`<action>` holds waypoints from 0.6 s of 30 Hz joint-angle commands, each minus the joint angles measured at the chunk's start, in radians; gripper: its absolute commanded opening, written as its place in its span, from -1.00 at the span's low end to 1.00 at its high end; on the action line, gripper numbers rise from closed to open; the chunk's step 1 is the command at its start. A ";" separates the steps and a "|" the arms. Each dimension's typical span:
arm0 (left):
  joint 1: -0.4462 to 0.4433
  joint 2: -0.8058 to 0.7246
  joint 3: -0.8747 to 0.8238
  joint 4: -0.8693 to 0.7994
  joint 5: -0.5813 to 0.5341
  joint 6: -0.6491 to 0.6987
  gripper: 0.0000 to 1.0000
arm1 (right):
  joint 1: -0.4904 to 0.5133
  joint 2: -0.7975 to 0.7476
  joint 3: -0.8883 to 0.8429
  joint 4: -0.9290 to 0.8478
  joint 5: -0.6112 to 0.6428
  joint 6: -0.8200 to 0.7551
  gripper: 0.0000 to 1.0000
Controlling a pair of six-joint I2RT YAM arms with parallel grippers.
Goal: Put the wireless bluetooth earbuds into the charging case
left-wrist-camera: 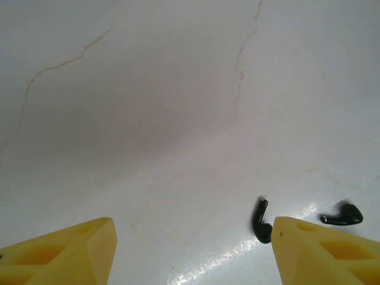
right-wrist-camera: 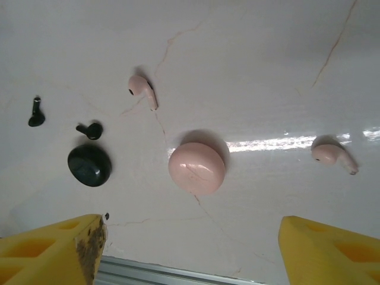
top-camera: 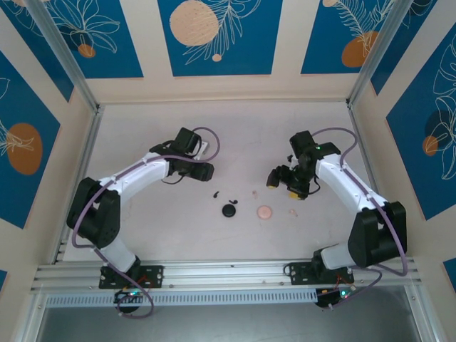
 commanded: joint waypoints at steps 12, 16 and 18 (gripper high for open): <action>-0.008 0.022 0.000 -0.008 0.017 -0.047 0.38 | 0.201 0.264 0.006 -0.019 0.005 0.029 0.47; -0.009 0.016 -0.003 -0.011 0.007 -0.047 0.38 | 0.231 0.331 0.026 -0.014 0.024 0.036 0.50; -0.008 0.012 -0.004 -0.014 0.003 -0.046 0.39 | 0.246 0.367 0.041 -0.030 0.056 0.039 0.51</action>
